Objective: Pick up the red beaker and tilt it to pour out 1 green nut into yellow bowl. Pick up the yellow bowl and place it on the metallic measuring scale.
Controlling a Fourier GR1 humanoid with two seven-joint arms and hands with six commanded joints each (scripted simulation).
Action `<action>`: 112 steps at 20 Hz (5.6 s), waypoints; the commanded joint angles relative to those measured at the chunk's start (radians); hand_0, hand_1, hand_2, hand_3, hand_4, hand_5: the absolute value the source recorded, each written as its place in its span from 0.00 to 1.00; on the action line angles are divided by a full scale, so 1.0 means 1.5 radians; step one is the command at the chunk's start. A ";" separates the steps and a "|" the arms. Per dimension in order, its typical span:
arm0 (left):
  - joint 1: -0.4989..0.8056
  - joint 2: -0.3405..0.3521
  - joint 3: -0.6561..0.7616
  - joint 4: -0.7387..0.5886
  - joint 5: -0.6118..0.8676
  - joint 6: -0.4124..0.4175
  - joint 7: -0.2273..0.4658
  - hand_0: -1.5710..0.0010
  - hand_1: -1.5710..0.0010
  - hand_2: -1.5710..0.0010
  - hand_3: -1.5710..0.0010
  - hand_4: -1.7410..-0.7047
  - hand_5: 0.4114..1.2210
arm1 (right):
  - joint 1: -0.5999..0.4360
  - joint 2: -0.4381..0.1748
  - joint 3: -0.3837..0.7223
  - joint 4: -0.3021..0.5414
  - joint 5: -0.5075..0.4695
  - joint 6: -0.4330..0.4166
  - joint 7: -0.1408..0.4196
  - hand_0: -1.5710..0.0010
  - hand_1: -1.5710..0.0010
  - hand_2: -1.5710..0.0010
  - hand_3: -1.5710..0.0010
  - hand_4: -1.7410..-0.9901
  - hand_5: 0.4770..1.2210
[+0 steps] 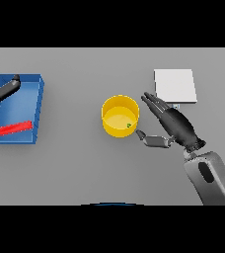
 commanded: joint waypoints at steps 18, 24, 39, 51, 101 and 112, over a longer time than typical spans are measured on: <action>-0.013 -0.002 -0.003 0.008 -0.002 -0.009 -0.005 1.00 1.00 1.00 1.00 0.91 0.39 | -0.249 -0.014 0.165 0.220 0.112 0.168 -0.089 1.00 1.00 1.00 1.00 0.66 0.28; -0.005 0.005 0.001 0.011 -0.001 -0.010 -0.015 1.00 1.00 1.00 1.00 0.91 0.40 | -0.291 -0.007 0.187 0.281 0.127 0.200 -0.088 1.00 1.00 1.00 1.00 0.59 0.26; -0.007 0.012 0.006 -0.002 0.004 -0.005 -0.004 1.00 1.00 1.00 1.00 0.91 0.39 | -0.315 0.003 0.236 0.309 0.149 0.257 -0.078 0.35 0.37 0.39 0.56 0.23 0.82; 0.000 0.021 0.005 -0.021 0.005 -0.002 -0.004 1.00 1.00 1.00 1.00 0.91 0.39 | -0.319 -0.033 0.215 0.244 0.105 0.300 -0.055 0.02 0.03 0.05 0.24 0.02 0.99; -0.013 0.026 -0.002 -0.035 -0.004 0.001 0.056 1.00 1.00 1.00 1.00 0.89 0.41 | -0.519 -0.110 0.108 0.757 0.070 0.097 -0.112 0.38 0.45 0.39 0.51 0.32 0.68; -0.016 0.020 0.001 -0.024 -0.002 0.001 0.048 1.00 1.00 1.00 1.00 0.89 0.40 | -0.550 -0.095 0.125 0.823 0.094 0.109 -0.158 0.95 0.95 0.89 0.75 0.55 0.35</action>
